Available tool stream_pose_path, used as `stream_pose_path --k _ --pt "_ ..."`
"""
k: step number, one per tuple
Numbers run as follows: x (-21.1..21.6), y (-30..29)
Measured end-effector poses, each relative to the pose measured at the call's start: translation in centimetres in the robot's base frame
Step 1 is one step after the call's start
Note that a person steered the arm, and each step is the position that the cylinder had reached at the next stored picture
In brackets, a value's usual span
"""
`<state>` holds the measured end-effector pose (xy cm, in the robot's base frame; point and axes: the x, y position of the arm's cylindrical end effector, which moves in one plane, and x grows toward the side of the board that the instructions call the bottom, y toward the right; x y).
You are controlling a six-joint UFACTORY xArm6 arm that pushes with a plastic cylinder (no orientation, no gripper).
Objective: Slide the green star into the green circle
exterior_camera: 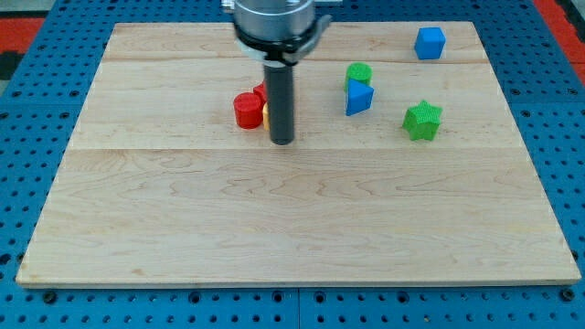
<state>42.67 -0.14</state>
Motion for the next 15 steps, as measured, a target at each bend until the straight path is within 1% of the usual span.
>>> stream_pose_path --k 1,2,3,4,5,6,7,8,9,10,11,12,13,14,15 --pt "0.0 5.1" --pt "-2.8 8.5" --pt "-6.3 9.1" --pt "-5.5 13.6" --pt "-6.6 22.1" --pt "-5.4 24.1" --pt "1.6 22.5" --pt "-0.9 17.4" --pt "-4.7 16.1" --pt "-3.3 19.1" --pt "-7.3 19.4" --pt "-9.0 16.7" --pt "-9.1 14.1" --pt "-13.0 22.3" --pt "-19.9 27.5"
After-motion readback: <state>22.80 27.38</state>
